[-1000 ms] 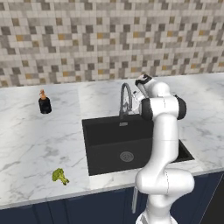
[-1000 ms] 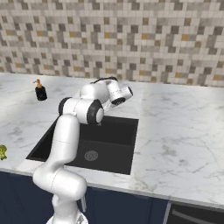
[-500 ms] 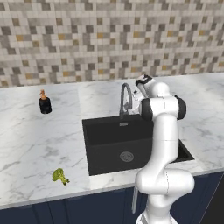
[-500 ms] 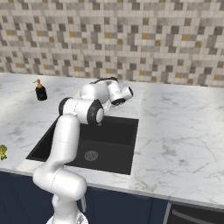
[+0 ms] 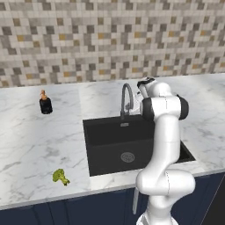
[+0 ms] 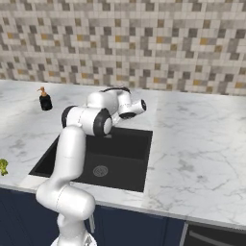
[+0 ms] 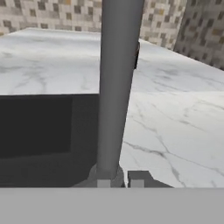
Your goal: Turn on the sink faucet. Then move the broccoli from the counter to the sink. Turn off the sink. Move the vegetable from the sink to the pot next to the stove. Finally move the pot to the front left burner.
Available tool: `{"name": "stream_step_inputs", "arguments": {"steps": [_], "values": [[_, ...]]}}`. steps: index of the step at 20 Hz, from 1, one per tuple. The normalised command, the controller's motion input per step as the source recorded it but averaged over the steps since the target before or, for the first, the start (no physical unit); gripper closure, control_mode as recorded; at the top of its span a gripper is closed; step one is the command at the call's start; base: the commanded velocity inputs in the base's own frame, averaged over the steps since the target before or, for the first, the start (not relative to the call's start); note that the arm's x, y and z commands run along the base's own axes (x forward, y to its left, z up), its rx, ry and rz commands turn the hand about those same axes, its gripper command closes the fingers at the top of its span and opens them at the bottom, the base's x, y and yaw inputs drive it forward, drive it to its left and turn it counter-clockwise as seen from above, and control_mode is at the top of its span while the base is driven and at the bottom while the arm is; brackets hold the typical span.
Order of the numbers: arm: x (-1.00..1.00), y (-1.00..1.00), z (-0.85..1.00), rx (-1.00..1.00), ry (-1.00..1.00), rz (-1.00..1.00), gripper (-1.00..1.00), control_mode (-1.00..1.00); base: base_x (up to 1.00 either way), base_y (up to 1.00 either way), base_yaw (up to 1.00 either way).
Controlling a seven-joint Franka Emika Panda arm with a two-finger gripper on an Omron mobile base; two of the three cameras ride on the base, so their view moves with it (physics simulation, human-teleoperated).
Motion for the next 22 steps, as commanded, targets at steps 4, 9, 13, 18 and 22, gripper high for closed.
{"name": "stream_step_inputs", "arguments": {"steps": [4, 9, 13, 18, 22], "values": [[-0.01, -0.25, -0.21, 0.0, -0.01, -0.17, 1.0, -1.0, 0.0, 0.0, 0.0], [0.0, -0.27, -0.27, 0.0, 0.0, -0.08, 1.0, -1.0, 0.0, 0.0, 0.0], [0.0, -0.29, -0.24, 0.0, 0.0, -0.05, 1.0, -1.0, 0.0, 0.0, 0.0], [0.0, -0.35, -0.23, 0.01, 0.0, -0.02, 1.0, -1.0, 0.0, 0.0, 0.0], [0.0, -0.44, -0.3, 0.04, 0.0, -0.01, 1.0, -1.0, 0.0, 0.0, 0.0]]}}
